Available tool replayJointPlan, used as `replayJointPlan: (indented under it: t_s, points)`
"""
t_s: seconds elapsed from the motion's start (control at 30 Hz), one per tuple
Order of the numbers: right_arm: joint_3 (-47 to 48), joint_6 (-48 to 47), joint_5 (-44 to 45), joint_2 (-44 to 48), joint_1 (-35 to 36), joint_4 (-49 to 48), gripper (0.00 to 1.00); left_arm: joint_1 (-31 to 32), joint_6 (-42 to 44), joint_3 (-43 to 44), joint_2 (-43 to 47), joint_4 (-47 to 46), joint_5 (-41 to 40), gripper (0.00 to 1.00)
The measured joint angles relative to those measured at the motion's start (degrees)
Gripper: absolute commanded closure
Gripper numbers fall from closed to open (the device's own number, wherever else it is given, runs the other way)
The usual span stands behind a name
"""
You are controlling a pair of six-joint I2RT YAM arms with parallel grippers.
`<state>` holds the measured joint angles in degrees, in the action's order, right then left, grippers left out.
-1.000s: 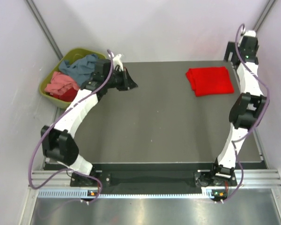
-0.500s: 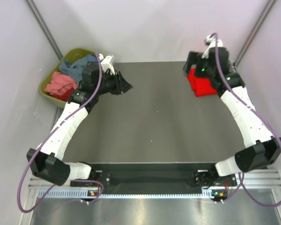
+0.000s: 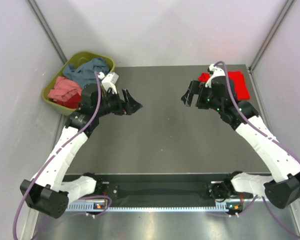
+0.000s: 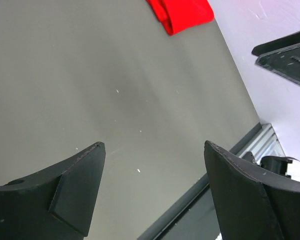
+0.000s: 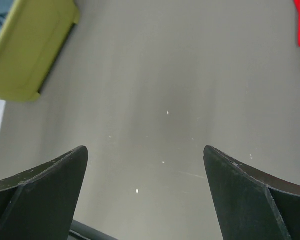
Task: Fold and stack the t-shirts
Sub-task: Reset both grippers
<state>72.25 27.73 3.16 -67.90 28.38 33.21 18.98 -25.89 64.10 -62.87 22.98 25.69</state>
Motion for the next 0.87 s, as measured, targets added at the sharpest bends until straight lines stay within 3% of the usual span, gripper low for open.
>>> replayJointPlan:
  t_s: [0.87]
  points:
    - [-1.11,0.83,3.98,5.53,0.0,-1.09,0.0,0.0,-2.25,0.81,-0.39,-1.84,1.51,0.15]
